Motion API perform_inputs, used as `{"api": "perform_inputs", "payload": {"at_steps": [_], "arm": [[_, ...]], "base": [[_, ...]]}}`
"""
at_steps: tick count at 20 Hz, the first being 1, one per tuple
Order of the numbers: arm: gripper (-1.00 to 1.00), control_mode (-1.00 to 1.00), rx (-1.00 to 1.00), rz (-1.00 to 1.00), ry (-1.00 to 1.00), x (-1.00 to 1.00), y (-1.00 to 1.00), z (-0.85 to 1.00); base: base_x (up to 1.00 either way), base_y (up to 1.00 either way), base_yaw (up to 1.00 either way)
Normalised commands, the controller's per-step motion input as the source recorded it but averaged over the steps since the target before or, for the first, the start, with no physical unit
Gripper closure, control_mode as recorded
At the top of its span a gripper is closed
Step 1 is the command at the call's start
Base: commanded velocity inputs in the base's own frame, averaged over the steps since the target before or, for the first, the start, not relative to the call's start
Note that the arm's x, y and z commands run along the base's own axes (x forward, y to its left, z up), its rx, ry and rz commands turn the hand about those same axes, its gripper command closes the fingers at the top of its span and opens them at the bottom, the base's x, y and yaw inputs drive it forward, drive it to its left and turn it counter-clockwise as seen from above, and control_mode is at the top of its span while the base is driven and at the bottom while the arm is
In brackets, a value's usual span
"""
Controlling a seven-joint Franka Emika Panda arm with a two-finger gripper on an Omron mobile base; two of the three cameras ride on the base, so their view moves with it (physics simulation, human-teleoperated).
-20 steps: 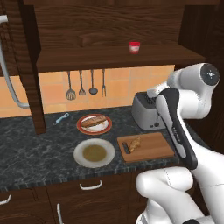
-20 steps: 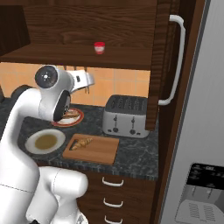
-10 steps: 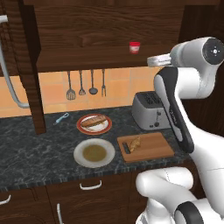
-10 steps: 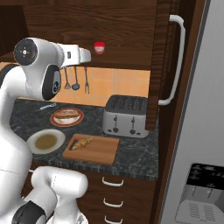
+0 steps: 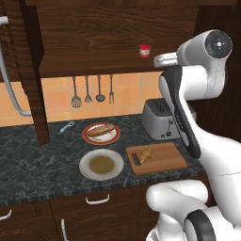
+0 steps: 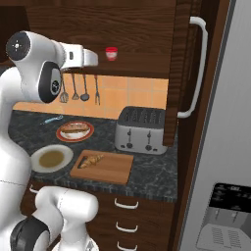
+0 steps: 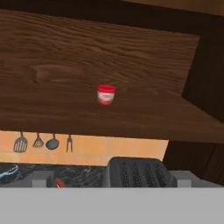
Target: From the different types of pastries on the counter, select a croissant and place it on the cutting board. Then retrieve a jar of jam from the cabinet and place it alongside the croissant on the cutting board.
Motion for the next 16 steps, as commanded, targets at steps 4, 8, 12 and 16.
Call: {"api": "perform_inputs", "payload": {"at_steps": [4,8,12,16], "arm": [[-1.0,-1.0,0.28,0.01,0.09,0.08,-0.02,-0.15],[-1.0,-1.0,0.1,0.01,0.05,0.03,-0.01,-0.03],[-1.0,-1.0,0.0,0.0,0.01,0.58,0.0,0.11],[-1.0,-1.0,-0.12,0.0,0.22,0.67,0.0,-0.06]], "base": [[0.0,0.0,0.0],[0.0,0.0,0.0],[0.0,0.0,0.0],[0.0,0.0,0.0]]}}
